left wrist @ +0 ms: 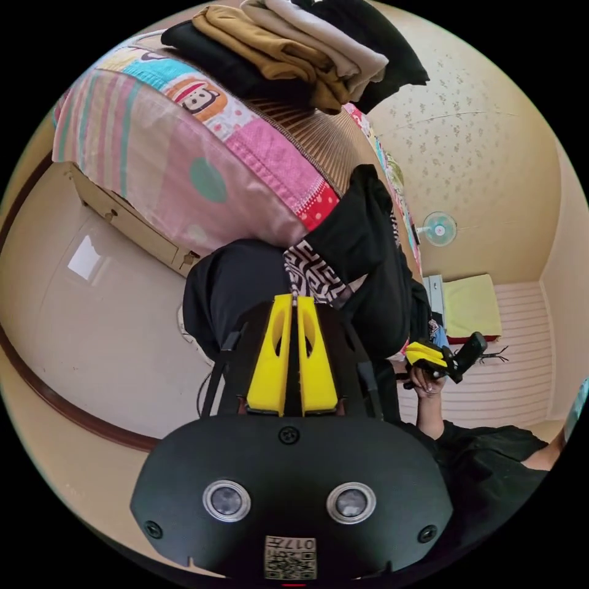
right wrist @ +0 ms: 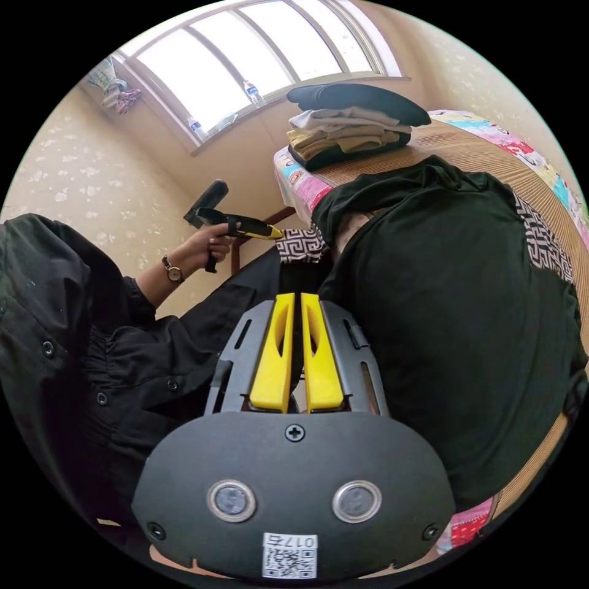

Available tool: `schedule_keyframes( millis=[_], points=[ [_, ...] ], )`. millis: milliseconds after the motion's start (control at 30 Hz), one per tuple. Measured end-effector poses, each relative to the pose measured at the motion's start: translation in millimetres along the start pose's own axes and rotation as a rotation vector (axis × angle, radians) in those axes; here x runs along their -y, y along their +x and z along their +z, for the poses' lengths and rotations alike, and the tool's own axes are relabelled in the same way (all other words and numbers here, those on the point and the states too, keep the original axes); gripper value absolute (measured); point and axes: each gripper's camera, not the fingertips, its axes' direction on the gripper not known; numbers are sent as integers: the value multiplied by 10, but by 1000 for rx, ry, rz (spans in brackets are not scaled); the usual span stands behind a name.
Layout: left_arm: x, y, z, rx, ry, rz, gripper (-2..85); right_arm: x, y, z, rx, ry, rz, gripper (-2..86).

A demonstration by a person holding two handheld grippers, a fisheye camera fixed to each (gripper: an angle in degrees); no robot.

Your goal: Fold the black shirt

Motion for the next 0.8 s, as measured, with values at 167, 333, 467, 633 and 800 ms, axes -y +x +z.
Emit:
schedule_keyframes(
  millis=[167,333,467,633,800],
  points=[
    [-113,85,-345,-116,30,38,-6,96,-402,113,-50,8,-123,76],
    [-239,363,-723,-211,74,103,-7,287,-1168,454,-111,94,-409,117],
    [-309,541,-935,-322,120,130,-6,408,-1549,650,-161,163,-392,136],
    [-377,803,-1226,-348,166,207,-6,460,-2108,677,-490,270,-348,142],
    [-340,870,-1351,-390,198,227,-6,460,-2669,569,-778,436,-543,126]
  ],
)
